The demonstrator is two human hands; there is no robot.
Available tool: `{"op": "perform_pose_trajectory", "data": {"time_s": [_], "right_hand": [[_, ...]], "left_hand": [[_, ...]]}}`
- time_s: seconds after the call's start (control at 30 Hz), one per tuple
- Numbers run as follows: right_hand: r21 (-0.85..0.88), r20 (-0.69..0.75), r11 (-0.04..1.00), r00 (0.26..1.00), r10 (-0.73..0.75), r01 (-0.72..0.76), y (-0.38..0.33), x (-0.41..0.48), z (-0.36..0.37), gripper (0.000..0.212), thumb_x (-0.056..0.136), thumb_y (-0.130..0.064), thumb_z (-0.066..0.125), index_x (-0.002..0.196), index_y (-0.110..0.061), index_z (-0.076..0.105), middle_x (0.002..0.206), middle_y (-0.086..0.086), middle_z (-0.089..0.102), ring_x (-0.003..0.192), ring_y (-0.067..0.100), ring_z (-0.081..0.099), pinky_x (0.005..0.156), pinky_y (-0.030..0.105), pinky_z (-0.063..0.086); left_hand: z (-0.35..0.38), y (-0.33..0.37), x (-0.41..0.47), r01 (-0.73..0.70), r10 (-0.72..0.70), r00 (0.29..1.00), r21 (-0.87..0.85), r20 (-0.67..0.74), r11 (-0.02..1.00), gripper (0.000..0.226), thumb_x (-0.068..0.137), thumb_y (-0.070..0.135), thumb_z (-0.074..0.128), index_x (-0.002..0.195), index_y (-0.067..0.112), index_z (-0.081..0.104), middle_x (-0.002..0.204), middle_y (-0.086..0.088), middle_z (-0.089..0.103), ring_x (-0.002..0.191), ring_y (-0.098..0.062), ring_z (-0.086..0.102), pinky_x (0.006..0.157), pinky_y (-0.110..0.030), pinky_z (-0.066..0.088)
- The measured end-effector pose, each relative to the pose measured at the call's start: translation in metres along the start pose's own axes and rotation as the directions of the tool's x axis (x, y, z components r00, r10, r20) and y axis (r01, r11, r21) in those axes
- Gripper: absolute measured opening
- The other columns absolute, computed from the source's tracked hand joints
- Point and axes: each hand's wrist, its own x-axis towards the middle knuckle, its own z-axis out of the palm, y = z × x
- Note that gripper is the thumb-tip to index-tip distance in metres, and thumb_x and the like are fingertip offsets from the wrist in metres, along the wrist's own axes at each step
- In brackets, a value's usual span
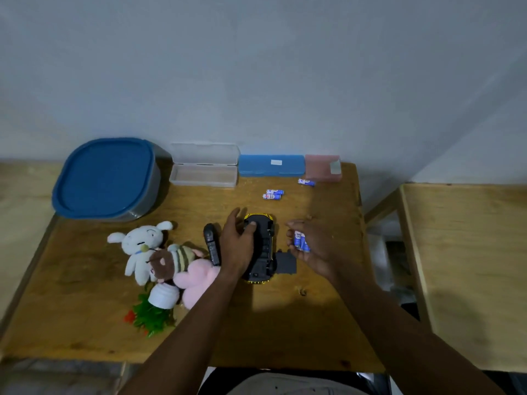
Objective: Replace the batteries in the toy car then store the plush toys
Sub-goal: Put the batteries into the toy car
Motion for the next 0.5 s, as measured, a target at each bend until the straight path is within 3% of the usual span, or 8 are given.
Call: {"op": "perform_pose_trajectory", "data": {"time_s": [0.2,0.3,0.4,0.5], "right_hand": [[-0.032,-0.003,0.999,1.000,0.022,-0.022,0.000,0.007,0.000,0.021,0.095,-0.014,0.061,0.113,-0.007,0.066,0.074,0.003,0.061,0.059,0.012,0.056,0.049,0.021,0.048],[-0.131,-0.023,0.991,1.000,-0.012,0.009,0.003,0.011,-0.006,0.013,0.093,-0.017,0.064,0.105,-0.014,0.068,0.067,-0.003,0.051,0.050,0.006,0.044,0.042,0.018,0.035],[-0.220,-0.040,0.974,0.997,-0.064,0.053,0.001,0.016,-0.010,0.009,0.089,-0.019,0.070,0.097,-0.016,0.068,0.062,-0.004,0.042,0.045,0.005,0.033,0.039,0.018,0.024],[-0.405,-0.136,0.907,0.973,-0.185,0.115,-0.016,0.019,-0.014,0.013,0.083,-0.017,0.076,0.093,-0.015,0.068,0.073,-0.001,0.056,0.054,0.008,0.044,0.041,0.020,0.033]], "left_hand": [[0.002,0.007,0.010,-0.026,0.026,1.000,0.012,0.008,1.000,0.047,0.095,0.019,0.064,0.141,0.024,0.052,0.133,-0.002,0.060,0.116,-0.015,0.057,0.102,-0.039,0.048],[0.004,0.009,0.016,-0.051,0.051,0.999,0.042,0.010,0.998,0.042,0.093,0.021,0.065,0.134,0.026,0.057,0.131,-0.001,0.061,0.116,-0.014,0.057,0.104,-0.041,0.048],[0.008,0.015,0.022,-0.155,0.153,0.988,0.120,0.023,0.981,0.035,0.092,0.021,0.066,0.126,0.028,0.062,0.128,0.001,0.060,0.116,-0.013,0.056,0.100,-0.040,0.049],[0.020,0.031,0.031,-0.283,0.277,0.959,0.215,0.060,0.935,0.033,0.089,0.015,0.069,0.121,0.022,0.067,0.125,0.002,0.061,0.115,-0.013,0.055,0.099,-0.031,0.045]]}}
